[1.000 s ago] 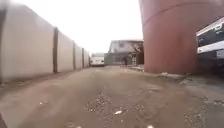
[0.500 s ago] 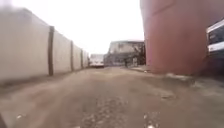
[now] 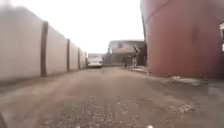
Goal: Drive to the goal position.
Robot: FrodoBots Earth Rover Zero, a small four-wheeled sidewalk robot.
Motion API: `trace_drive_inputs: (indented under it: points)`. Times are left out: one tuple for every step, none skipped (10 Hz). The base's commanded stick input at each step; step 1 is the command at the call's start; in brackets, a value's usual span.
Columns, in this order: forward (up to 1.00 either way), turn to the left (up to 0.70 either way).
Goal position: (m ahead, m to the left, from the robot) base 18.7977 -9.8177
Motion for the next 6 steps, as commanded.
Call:
trace_drive_inputs:
  points:
    - [1.0, 0.0]
    - [1.0, 0.0]
    - [1.0, 0.0]
    - [1.0, 0.0]
    - [1.0, 0.0]
    - [1.0, 0.0]
